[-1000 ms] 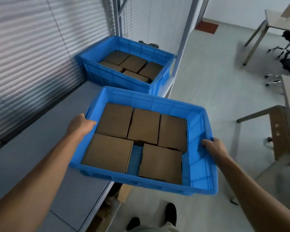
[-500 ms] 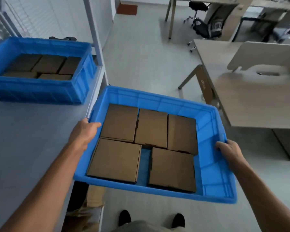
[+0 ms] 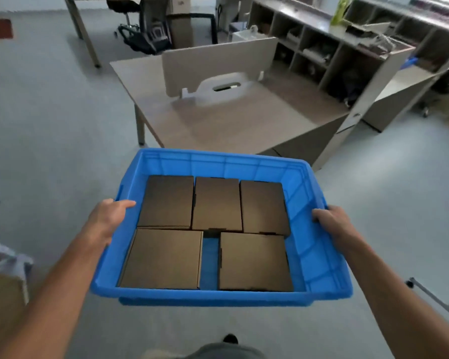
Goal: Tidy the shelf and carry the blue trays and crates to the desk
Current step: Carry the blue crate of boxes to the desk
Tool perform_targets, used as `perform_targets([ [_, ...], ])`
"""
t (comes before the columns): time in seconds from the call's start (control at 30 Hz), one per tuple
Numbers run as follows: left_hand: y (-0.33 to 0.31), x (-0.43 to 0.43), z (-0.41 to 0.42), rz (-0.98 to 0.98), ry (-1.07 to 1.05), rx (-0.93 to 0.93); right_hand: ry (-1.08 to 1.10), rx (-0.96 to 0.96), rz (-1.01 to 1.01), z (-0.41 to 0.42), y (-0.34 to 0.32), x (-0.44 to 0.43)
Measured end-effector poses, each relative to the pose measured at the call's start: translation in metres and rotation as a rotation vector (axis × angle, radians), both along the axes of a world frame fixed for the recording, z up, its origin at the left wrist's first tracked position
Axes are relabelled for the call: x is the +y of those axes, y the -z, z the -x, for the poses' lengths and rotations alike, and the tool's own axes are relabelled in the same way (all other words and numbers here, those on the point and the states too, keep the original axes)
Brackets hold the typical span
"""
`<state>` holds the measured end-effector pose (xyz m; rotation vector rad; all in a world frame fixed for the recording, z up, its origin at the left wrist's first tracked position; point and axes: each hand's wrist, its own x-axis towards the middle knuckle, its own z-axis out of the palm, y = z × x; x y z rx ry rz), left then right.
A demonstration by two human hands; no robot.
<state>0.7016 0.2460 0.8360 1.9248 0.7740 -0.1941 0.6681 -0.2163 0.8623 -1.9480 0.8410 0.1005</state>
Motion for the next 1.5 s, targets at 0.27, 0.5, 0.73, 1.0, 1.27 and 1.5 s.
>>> perform_targets([
  [0.27,-0.009,-0.158,-0.142,0.045,0.095,-0.051,0.075,0.010,0.001,-0.101,-0.015,-0.146],
  [0.5,0.003,-0.246,-0.304,0.118,0.153,-0.059,0.121,0.015,-0.015,-0.239,0.001,-0.234],
  [0.73,0.007,-0.316,-0.461,0.133,0.149,-0.017,0.103,0.050,0.024,-0.404,-0.005,-0.304],
  [1.0,0.030,-0.383,-0.595,0.145,0.003,-0.032,-0.053,0.081,0.085,-0.595,0.001,-0.374],
  [1.27,0.071,-0.472,-0.702,0.079,-0.309,0.006,-0.326,0.067,0.126,-0.834,0.039,-0.457],
  [1.5,0.086,-0.547,-0.772,0.084,-0.527,0.037,-0.506,0.063,0.194,-1.004,0.062,-0.489],
])
